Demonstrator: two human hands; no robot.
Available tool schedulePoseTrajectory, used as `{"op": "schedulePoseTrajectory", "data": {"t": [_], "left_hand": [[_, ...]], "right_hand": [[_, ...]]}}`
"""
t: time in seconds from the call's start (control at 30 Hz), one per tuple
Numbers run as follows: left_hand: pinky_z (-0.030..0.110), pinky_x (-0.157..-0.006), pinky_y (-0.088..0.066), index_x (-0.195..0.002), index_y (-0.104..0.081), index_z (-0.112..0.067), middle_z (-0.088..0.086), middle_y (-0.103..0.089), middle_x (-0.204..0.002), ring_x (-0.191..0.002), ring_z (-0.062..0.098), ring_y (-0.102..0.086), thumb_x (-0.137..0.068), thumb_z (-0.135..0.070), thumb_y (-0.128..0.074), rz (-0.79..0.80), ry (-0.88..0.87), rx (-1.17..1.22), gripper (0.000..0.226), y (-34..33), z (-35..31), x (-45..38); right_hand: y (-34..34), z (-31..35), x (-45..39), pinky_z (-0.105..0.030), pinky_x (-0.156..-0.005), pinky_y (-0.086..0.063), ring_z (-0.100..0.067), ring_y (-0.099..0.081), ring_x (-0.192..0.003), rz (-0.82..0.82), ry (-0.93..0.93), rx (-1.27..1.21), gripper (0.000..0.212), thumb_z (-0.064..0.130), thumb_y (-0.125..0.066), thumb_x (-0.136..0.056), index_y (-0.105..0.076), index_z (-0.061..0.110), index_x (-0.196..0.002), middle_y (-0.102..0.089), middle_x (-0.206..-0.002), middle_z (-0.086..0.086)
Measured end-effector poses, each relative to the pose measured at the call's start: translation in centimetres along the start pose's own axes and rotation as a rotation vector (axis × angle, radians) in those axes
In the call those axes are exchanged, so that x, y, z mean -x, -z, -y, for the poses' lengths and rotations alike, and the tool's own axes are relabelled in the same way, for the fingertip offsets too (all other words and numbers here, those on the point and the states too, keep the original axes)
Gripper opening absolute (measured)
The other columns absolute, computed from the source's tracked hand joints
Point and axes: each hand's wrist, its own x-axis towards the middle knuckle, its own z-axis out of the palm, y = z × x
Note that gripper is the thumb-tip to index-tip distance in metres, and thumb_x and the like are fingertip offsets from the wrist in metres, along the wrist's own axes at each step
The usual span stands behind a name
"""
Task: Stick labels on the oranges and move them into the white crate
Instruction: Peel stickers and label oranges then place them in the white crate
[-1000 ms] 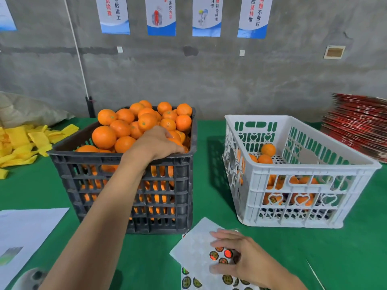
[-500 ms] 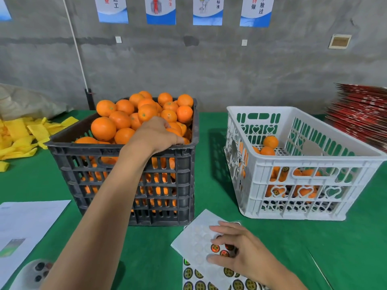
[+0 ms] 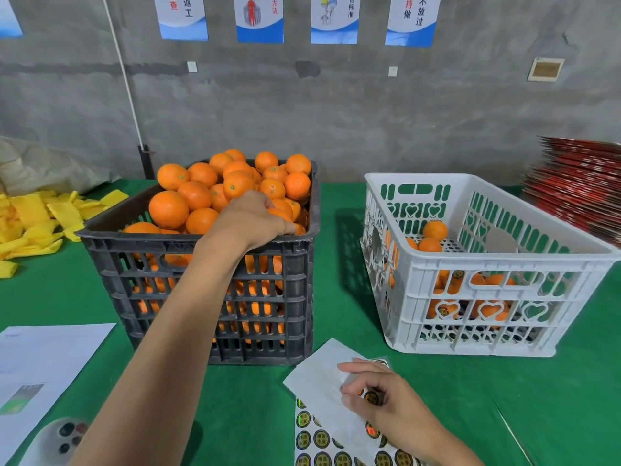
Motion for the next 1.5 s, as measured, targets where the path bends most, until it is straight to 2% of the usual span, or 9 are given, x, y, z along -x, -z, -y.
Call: {"op": "schedulePoseTrajectory", "data": {"t": [0.23, 0.4, 0.5, 0.6, 0.77, 1.0, 1.27, 1.4, 1.5], "left_hand": [[0.032, -0.072, -0.043, -0.137, -0.054, -0.019, -0.001, -0.054, -0.111, -0.102, 0.022, -0.053, -0.074, -0.047, -0.084, 0.002, 0.001, 0.002, 0.075, 0.0, -0.1, 0.2], [0.034, -0.082, -0.045, -0.14, -0.052, -0.017, 0.007, -0.059, -0.129, -0.107, 0.023, -0.054, -0.076, -0.045, -0.083, 0.014, -0.009, 0.004, 0.076, 0.2, -0.2, 0.5], [0.034, -0.084, -0.045, -0.141, -0.051, -0.016, 0.009, -0.057, -0.135, -0.117, 0.027, -0.055, -0.077, -0.045, -0.083, 0.019, -0.011, 0.001, 0.077, 0.2, -0.3, 0.6], [0.035, -0.085, -0.046, -0.141, -0.051, -0.017, 0.009, -0.057, -0.135, -0.119, 0.028, -0.055, -0.077, -0.045, -0.082, 0.016, -0.002, -0.002, 0.077, 0.2, -0.3, 0.6], [0.036, -0.088, -0.048, -0.141, -0.052, -0.017, 0.008, -0.058, -0.133, -0.119, 0.028, -0.056, -0.076, -0.044, -0.083, 0.01, -0.003, 0.003, 0.076, 0.1, -0.3, 0.7], [0.035, -0.085, -0.046, -0.14, -0.052, -0.018, 0.007, -0.059, -0.133, -0.119, 0.027, -0.056, -0.076, -0.045, -0.082, -0.007, 0.0, -0.008, 0.076, 0.0, -0.2, 0.6], [0.035, -0.081, -0.045, -0.14, -0.052, -0.018, 0.004, -0.059, -0.123, -0.11, 0.025, -0.056, -0.076, -0.046, -0.083, -0.005, 0.0, 0.0, 0.077, 0.0, -0.1, 0.4], [0.034, -0.079, -0.044, -0.138, -0.053, -0.019, -0.001, -0.053, -0.112, -0.103, 0.022, -0.053, -0.074, -0.046, -0.084, -0.009, 0.004, 0.002, 0.076, 0.0, 0.0, 0.3], [0.034, -0.079, -0.044, -0.138, -0.053, -0.019, -0.001, -0.054, -0.113, -0.102, 0.021, -0.052, -0.074, -0.047, -0.083, -0.015, 0.0, -0.005, 0.076, 0.0, 0.0, 0.2]], "right_hand": [[0.4, 0.7, -0.5, -0.032, -0.114, -0.033, 0.007, -0.047, -0.132, 0.035, -0.13, -0.138, 0.014, 0.008, -0.076, -0.088, -0.079, 0.016, -0.076, -0.072, -0.12, 0.009], [-0.1, 0.0, -0.9, -0.012, -0.096, -0.04, 0.016, -0.053, -0.118, -0.123, -0.192, -0.056, 0.018, 0.01, -0.073, -0.084, -0.071, 0.016, -0.067, -0.065, -0.124, 0.022], [-0.1, -0.6, -0.3, -0.022, -0.111, -0.037, 0.018, -0.044, -0.126, -0.112, -0.122, 0.021, 0.011, 0.029, -0.082, -0.08, -0.074, 0.025, -0.075, -0.063, -0.127, 0.027], [0.0, -0.6, 0.1, -0.019, -0.113, -0.028, 0.018, -0.038, -0.132, -0.113, -0.021, 0.242, 0.039, 0.068, -0.08, -0.07, -0.069, 0.036, -0.089, -0.058, -0.129, 0.036], [-0.3, 0.0, -0.2, -0.02, -0.121, -0.022, 0.02, -0.034, -0.135, -0.147, 0.099, 0.447, 0.029, 0.064, -0.071, -0.083, -0.073, 0.041, -0.099, -0.052, -0.135, 0.038], [0.5, 0.0, 0.0, -0.013, -0.121, -0.008, 0.024, -0.017, -0.139, -0.017, 0.107, 0.53, 0.061, 0.088, -0.057, -0.074, -0.071, 0.045, -0.115, -0.035, -0.143, 0.046], [-0.3, -0.9, -0.1, -0.023, -0.122, -0.025, 0.02, -0.037, -0.134, -0.142, 0.085, 0.292, 0.007, 0.045, -0.078, -0.086, -0.079, 0.042, -0.092, -0.059, -0.128, 0.038], [0.0, -1.1, -0.1, -0.016, -0.121, -0.015, 0.021, -0.03, -0.138, -0.09, 0.11, 0.342, 0.05, 0.082, -0.071, -0.069, -0.074, 0.042, -0.099, -0.051, -0.135, 0.041], [0.1, -1.0, -0.1, -0.014, -0.121, -0.01, 0.024, -0.024, -0.138, -0.051, 0.104, 0.367, 0.054, 0.083, -0.069, -0.069, -0.073, 0.041, -0.103, -0.047, -0.136, 0.044]]}}
